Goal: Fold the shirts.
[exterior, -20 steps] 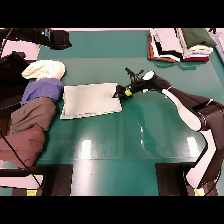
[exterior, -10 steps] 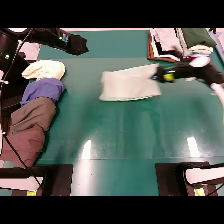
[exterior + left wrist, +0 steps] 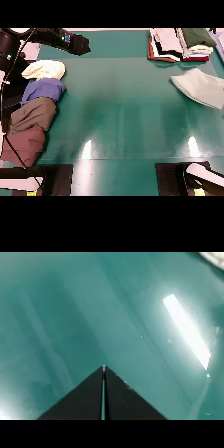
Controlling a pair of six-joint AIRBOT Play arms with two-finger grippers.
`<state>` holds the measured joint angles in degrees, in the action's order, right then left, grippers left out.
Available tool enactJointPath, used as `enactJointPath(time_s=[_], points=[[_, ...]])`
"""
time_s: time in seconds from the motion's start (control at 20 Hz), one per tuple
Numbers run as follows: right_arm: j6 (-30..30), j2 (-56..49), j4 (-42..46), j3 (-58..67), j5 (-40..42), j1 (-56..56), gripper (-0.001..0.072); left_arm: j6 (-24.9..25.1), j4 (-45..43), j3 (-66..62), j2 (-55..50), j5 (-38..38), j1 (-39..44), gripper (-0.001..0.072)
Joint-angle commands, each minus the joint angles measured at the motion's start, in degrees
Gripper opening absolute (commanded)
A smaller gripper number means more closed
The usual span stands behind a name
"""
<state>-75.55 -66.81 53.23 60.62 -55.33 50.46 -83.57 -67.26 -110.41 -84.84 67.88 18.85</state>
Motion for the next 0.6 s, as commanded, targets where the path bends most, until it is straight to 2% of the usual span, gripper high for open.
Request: enactJointPath(time_s=[0.0,0.1,0.2,0.35,0.4,0.45,0.5,0.55], points=[[-0.8,5.6,5.5,-5.7,2.1,9.1,0.0016,-0.4,0.0,0.0,0.0,-0.1,0.0,0.0024],[-3.1,8.0,10.6,-8.6,2.3,9.5,0.0016,-0.4,0.0,0.0,0.0,-0.2,0.0,0.0024],[-3.3,9.4,11.4,-10.8,2.2,9.1,0.0017,-0.3,0.0,0.0,0.0,-0.1,0.0,0.0024],[-3.3,8.8,12.0,-11.2,-1.9,6.7,0.0018,0.1,0.0,0.0,0.0,-0.1,0.0,0.0025],[-3.3,8.3,13.5,-11.2,-3.9,5.5,0.0047,0.1,0.0,0.0,0.0,0.0,0.0,0.0025],[-3.3,7.9,15.9,-10.9,-5.9,4.3,0.0220,0.1,0.0,0.0,0.0,0.2,0.0,0.0025],[-3.3,7.3,19.8,-9.9,-7.8,3.4,0.0351,0.1,0.0,0.0,0.0,0.1,0.0,0.0025],[-3.3,6.7,24.4,-8.0,-10.4,2.9,0.0371,0.1,0.0,0.0,0.0,0.1,0.0,0.0025]])
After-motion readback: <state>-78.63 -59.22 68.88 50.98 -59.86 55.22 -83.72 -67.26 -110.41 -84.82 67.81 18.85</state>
